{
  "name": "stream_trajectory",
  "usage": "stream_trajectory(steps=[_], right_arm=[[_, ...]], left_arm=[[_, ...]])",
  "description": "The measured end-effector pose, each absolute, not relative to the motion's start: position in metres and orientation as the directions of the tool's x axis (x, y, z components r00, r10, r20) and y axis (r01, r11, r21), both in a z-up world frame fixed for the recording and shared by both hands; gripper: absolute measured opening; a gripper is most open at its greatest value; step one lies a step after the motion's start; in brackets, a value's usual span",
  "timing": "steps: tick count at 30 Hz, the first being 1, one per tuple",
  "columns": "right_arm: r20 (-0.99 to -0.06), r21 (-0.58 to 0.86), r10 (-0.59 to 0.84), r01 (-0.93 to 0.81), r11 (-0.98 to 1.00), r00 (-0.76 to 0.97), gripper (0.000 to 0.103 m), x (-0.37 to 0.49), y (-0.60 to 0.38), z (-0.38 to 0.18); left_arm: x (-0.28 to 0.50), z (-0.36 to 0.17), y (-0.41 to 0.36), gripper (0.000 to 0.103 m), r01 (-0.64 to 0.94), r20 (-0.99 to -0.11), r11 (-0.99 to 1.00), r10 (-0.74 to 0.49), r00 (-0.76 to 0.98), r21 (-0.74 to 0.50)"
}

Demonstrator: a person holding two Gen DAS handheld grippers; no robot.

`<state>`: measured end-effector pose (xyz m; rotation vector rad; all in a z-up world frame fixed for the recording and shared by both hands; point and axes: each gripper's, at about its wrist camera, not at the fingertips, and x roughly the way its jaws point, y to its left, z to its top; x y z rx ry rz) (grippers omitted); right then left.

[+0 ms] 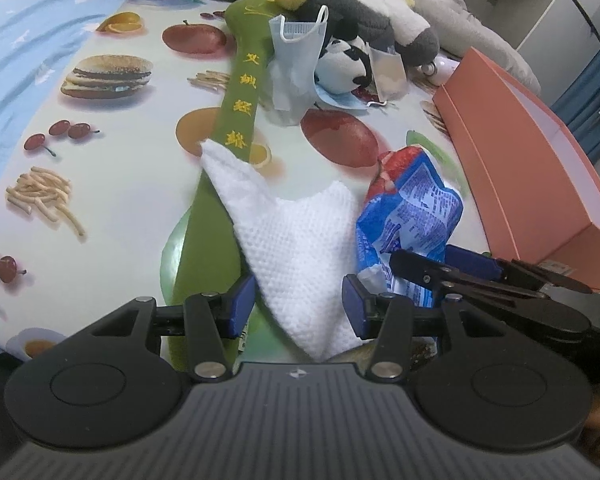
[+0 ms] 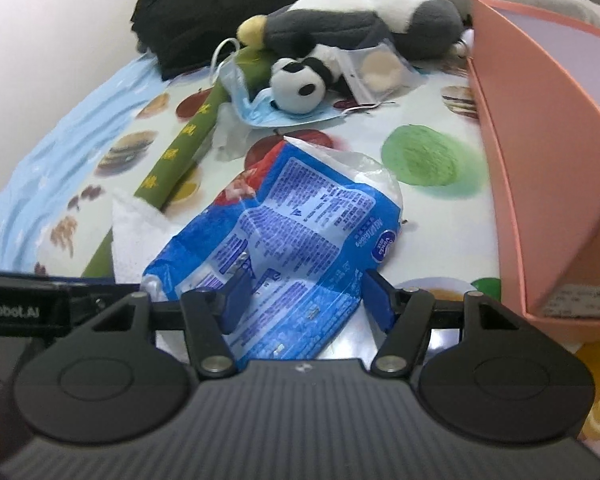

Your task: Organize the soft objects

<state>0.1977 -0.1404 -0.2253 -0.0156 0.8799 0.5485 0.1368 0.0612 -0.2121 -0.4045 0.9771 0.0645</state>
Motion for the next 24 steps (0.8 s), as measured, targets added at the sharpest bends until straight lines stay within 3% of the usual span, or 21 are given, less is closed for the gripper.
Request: stream_trajectory(steps=[6, 16, 24], right_arm=[[-0.739, 0.202, 0.451, -0.474, 0.857, 0.501, 0.059, 0.196, -0.136, -0.224], [-0.733, 0.215, 0.473, -0.493, 0.843, 0.488, 0.03, 0.187, -0.134, -0.216], [-0.717, 0.206, 0.439, -0.436, 0.876, 0.541, 0.028, 0.18, -0.16, -0.199]], left_arm=[[0.138, -0.212, 0.059, 0.054, -0.236, -0.817, 0.926, -0.116, 0.564, -0.294], [0.136, -0.211, 0.06, 0.054, -0.251, -0.818, 0.923, -0.104, 0.565, -0.291], [0.139, -0.213, 0.05, 0.054, -0.209, -0.831, 0.947, -0.094, 0.548, -0.245]])
